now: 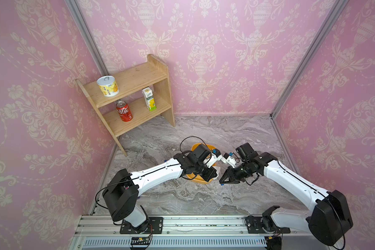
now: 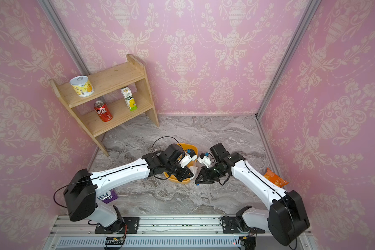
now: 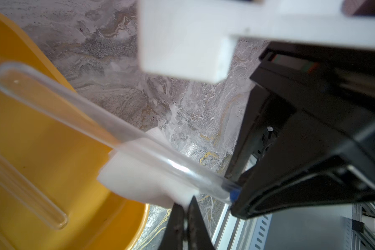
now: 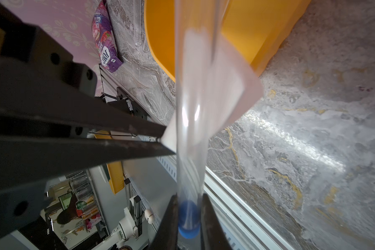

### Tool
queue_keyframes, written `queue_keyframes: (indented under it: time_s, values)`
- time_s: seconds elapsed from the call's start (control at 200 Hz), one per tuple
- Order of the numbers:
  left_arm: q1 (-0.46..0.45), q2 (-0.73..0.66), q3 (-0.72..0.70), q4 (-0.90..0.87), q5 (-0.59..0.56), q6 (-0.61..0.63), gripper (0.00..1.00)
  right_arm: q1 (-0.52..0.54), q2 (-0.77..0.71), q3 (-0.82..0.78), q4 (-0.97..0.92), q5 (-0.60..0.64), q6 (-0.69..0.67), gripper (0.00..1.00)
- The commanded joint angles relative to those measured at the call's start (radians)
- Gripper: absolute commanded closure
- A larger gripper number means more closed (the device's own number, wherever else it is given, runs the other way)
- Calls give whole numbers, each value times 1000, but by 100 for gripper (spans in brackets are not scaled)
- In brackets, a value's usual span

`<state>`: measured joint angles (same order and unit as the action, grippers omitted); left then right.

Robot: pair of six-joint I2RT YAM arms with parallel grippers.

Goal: Wipe the exteriors of test tubes
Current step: Wipe the dirt from the test tube.

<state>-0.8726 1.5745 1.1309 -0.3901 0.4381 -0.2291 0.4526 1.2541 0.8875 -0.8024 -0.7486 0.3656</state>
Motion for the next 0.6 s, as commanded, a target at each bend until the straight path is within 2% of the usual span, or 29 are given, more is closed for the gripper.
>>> queue_keyframes:
  time_s: [0.0, 0.325, 0.51, 0.595]
  values:
    - [40, 31, 47, 5, -9, 11, 96, 6, -7, 10, -24, 0, -22, 93]
    - [125, 95, 124, 34, -29, 0, 98, 6, -10, 3, -20, 5, -20, 93]
    - [166, 70, 127, 47, -175, -51, 99, 6, -7, 4, -23, 14, -23, 93]
    - [186, 35, 115, 46, -183, -60, 97, 6, -5, 5, -23, 19, -25, 93]
